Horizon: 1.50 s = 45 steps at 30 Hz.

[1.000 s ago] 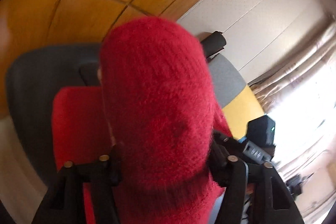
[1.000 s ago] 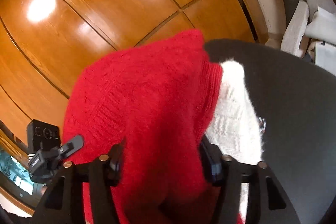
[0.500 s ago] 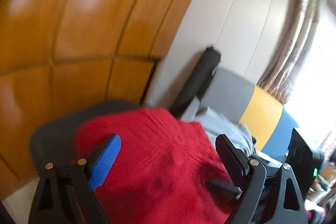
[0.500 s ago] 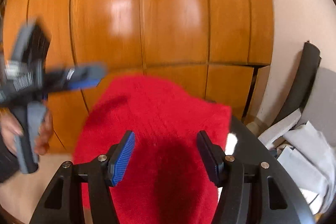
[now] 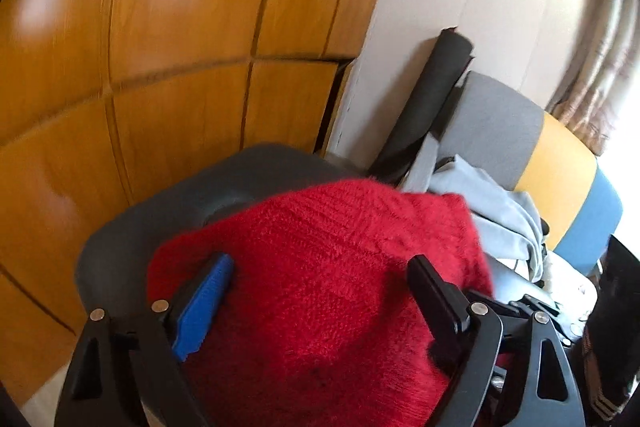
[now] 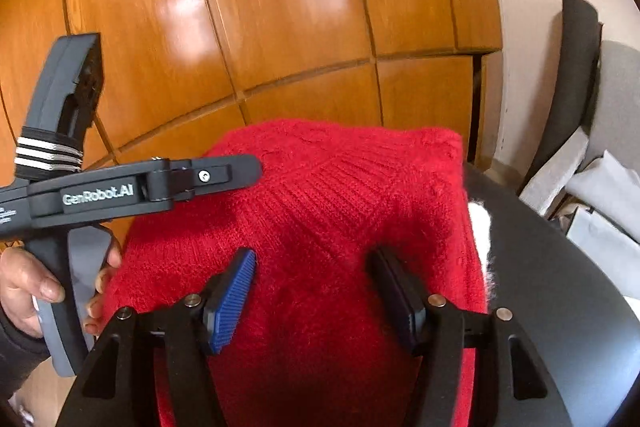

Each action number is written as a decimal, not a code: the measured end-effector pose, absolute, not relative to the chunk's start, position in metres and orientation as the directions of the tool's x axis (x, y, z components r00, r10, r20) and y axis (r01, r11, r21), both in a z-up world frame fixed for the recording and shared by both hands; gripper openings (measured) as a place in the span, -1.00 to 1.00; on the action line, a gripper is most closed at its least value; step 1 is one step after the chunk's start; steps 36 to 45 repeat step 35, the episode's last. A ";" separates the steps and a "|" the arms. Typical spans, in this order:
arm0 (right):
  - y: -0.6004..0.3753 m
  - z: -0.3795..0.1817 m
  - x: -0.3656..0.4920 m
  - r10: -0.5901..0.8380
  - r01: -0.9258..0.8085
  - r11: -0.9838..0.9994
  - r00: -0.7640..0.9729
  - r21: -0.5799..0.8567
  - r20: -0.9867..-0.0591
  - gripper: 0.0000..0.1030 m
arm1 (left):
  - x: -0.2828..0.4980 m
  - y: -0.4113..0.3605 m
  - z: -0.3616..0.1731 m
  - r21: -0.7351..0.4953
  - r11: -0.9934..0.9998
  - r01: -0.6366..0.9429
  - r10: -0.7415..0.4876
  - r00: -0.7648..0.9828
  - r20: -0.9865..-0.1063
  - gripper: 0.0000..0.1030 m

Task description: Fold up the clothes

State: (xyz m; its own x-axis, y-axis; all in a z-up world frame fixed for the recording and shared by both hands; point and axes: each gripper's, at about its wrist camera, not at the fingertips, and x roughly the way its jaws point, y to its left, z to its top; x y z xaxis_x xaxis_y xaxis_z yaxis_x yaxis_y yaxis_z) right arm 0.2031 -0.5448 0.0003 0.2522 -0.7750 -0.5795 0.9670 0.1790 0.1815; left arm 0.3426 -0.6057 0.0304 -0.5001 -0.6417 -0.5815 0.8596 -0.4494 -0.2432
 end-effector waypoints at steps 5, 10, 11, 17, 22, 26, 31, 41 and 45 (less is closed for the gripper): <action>-0.506 0.020 0.210 -0.821 0.981 0.096 0.174 0.169 -0.544 0.22 | 0.360 -0.565 0.071 -0.195 -0.388 0.901 -0.757 -0.432 -0.490 0.99; -0.467 0.041 0.230 -0.849 0.996 -0.008 0.041 0.090 -0.527 0.23 | 0.375 -0.505 0.088 -0.002 -0.210 0.978 -0.881 -0.190 -0.434 0.99; -0.463 0.044 0.233 -0.849 0.997 -0.029 0.014 0.072 -0.529 0.23 | 0.378 -0.494 0.088 0.022 -0.179 0.984 -0.890 -0.152 -0.431 0.99; -0.437 0.051 0.257 -0.856 1.000 -0.010 -0.007 0.002 -0.518 0.23 | 0.398 -0.446 0.075 -0.060 -0.185 0.981 -0.845 -0.190 -0.500 0.99; -0.416 0.057 0.276 -0.862 0.998 0.010 -0.020 -0.055 -0.507 0.23 | 0.400 -0.411 0.078 -0.051 -0.179 0.983 -0.863 -0.182 -0.471 0.99; -0.411 0.049 0.279 -0.862 0.998 0.031 -0.002 -0.055 -0.508 0.23 | 0.396 -0.393 0.080 -0.024 -0.137 0.990 -0.887 -0.133 -0.443 0.99; -0.407 0.041 0.279 -0.855 0.998 0.051 0.024 -0.037 -0.518 0.23 | 0.402 -0.385 0.079 -0.063 -0.114 0.992 -0.868 -0.130 -0.479 0.90; -0.406 0.039 0.279 -0.852 0.998 0.048 0.019 -0.042 -0.523 0.23 | 0.403 -0.385 0.076 -0.086 -0.108 0.990 -0.851 -0.137 -0.507 0.87; -0.406 0.039 0.279 -0.852 0.998 0.048 0.019 -0.042 -0.523 0.23 | 0.403 -0.385 0.076 -0.086 -0.108 0.990 -0.851 -0.137 -0.507 0.87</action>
